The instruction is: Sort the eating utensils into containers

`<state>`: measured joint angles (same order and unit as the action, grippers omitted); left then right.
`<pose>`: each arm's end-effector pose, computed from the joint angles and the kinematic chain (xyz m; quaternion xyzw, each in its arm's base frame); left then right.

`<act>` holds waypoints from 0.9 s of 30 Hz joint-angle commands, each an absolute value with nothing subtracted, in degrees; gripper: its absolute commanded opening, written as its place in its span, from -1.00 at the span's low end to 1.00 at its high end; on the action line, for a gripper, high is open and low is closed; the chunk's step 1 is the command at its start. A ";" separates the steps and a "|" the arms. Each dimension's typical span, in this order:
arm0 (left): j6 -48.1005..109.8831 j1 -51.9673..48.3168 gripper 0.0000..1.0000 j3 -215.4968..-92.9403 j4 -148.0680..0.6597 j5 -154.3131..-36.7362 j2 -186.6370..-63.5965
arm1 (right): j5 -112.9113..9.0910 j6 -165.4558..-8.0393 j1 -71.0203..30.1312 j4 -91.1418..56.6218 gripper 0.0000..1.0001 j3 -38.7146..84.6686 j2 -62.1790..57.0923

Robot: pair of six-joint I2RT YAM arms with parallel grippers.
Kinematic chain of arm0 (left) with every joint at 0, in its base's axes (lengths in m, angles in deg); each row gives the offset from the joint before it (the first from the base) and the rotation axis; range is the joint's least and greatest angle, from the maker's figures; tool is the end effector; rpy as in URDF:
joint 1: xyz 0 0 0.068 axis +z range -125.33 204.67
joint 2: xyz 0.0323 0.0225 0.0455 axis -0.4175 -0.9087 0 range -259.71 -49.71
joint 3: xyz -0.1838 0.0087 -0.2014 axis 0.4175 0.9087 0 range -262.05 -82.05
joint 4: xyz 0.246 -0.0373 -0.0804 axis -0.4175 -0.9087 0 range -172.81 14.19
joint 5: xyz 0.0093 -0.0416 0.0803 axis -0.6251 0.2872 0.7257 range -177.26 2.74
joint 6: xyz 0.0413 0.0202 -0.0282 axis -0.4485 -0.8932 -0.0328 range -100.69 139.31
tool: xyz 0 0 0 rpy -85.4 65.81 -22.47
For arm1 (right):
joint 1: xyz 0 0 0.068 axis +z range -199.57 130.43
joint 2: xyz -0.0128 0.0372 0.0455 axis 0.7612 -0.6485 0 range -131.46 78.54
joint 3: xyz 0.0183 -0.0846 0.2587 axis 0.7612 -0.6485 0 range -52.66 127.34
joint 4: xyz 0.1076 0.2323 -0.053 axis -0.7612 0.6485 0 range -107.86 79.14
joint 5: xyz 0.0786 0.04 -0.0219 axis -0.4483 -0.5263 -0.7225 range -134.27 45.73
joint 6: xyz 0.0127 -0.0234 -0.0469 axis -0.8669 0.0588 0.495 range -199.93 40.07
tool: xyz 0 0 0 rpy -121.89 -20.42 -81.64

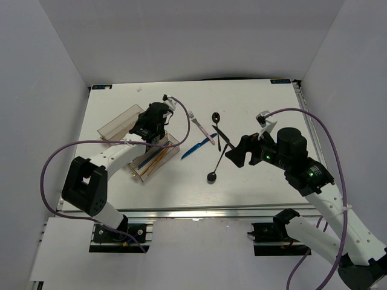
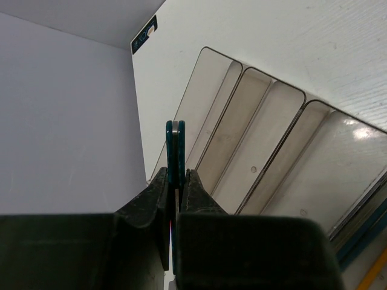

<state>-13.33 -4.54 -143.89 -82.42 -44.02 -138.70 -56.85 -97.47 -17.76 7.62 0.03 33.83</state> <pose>0.3119 -0.1465 0.2635 0.2725 0.7926 0.3379 0.4282 0.1407 0.0963 0.3598 -0.1639 0.7873 0.3257 0.4972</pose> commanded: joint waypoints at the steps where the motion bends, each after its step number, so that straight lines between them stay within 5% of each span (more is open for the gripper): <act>1: -12.95 -4.24 -1.00 -144.10 -78.80 -47.53 -138.91 | -57.71 -96.81 -18.11 7.55 0.79 -0.54 34.42; 13: -7.94 -4.15 -0.90 -139.36 -76.25 -50.17 -141.91 | -58.51 -98.21 -18.11 5.79 0.79 -1.42 33.01; 20: -4.86 -4.15 -0.53 -138.56 -75.54 -50.79 -142.52 | -57.80 -97.69 -18.11 5.79 0.79 -1.59 32.40; 27: -2.40 -4.15 0.14 -137.95 -79.06 -51.67 -139.01 | -58.07 -96.90 -18.11 5.09 0.79 -0.98 29.76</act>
